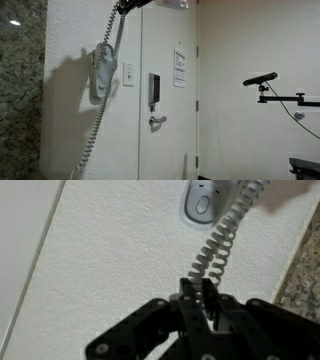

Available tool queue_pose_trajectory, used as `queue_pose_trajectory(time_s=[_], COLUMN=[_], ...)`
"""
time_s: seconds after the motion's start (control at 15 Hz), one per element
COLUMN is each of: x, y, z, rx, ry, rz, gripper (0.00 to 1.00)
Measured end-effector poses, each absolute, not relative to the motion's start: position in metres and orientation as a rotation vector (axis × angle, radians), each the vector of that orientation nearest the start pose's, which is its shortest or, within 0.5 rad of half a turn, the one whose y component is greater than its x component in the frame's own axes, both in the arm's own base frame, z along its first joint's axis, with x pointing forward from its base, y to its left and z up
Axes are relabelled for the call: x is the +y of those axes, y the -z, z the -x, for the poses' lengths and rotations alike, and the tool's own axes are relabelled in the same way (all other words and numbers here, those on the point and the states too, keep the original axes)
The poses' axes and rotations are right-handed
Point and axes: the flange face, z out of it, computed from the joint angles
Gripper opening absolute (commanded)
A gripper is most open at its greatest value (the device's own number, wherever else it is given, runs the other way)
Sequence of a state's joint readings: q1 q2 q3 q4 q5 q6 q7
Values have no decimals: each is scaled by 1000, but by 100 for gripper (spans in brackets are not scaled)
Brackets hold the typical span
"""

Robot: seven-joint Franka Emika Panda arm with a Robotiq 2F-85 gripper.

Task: Hang up the telephone cord on the handset

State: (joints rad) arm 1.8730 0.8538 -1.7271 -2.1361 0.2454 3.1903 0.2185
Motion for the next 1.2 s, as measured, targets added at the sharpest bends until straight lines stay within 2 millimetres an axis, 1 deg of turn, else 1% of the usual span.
queue_pose_trajectory(time_s=[0.07, 0.2, 0.33, 0.6, 0.67, 0.93, 1.2], x=[240, 229, 225, 227, 227, 230, 245], y=[-553, -555, -555, -555, -555, -552, -552], z=[-528, -532, -534, -534, -534, -534, -535], rx=[-261, -207, -193, -197, -197, -208, -245], ry=[2158, 2182, 2190, 2190, 2190, 2181, 2182], rz=[2759, 2734, 2730, 2726, 2725, 2729, 2706], gripper=[16, 16, 16, 16, 4, 4, 4])
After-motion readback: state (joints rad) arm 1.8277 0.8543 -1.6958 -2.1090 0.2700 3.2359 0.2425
